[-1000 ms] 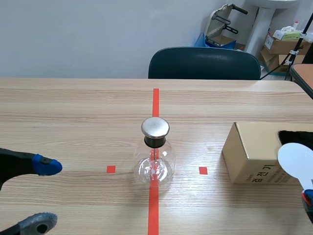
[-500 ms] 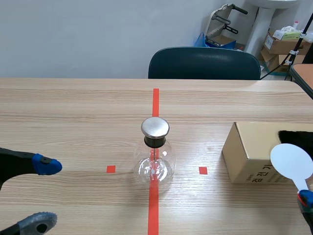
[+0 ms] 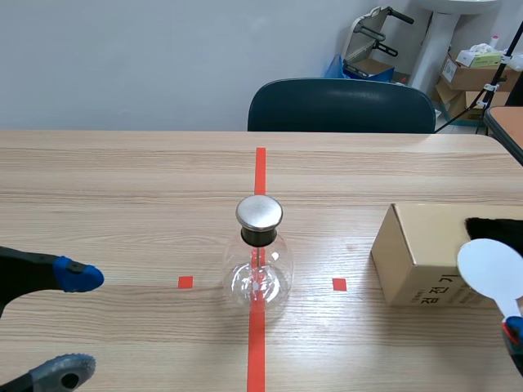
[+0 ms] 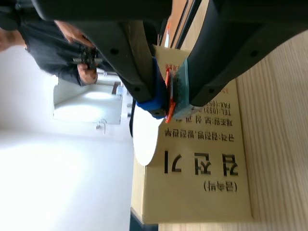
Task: Do the electroscope experiment
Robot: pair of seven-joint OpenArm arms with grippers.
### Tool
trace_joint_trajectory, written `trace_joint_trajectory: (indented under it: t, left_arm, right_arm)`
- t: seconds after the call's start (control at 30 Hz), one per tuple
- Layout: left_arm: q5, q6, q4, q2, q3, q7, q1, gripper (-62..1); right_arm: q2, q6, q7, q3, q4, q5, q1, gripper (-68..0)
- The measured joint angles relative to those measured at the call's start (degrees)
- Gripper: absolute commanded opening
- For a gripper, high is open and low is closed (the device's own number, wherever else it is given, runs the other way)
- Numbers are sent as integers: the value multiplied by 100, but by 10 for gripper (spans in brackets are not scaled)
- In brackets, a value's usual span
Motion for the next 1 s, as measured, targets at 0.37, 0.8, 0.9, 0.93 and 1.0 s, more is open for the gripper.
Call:
trace_joint_trajectory:
  t: [0.37, 0.8, 0.9, 0.93, 1.0]
  left_arm:
    - [0, 0, 0, 0, 0, -2, 0, -193]
    - [2, 33, 0, 0, 0, 0, 0, -193]
    - [2, 170, 2, 0, 0, 0, 0, -193]
    - [-2, 170, 2, 0, 0, 0, 0, -193]
    - [0, 168, 2, 0, 0, 0, 0, -193]
  right_arm:
    - [0, 2, -188, 2, 0, -39, 2, -665]
    - [-46, 2, -1110, 7, -74, 20, -13, -665]
    - [-17, 0, 4, 4, -74, -22, 2, -665]
    - [-20, 0, 223, 0, -74, -24, 2, -665]
    - [-31, 0, 229, 0, -74, -26, -11, -665]
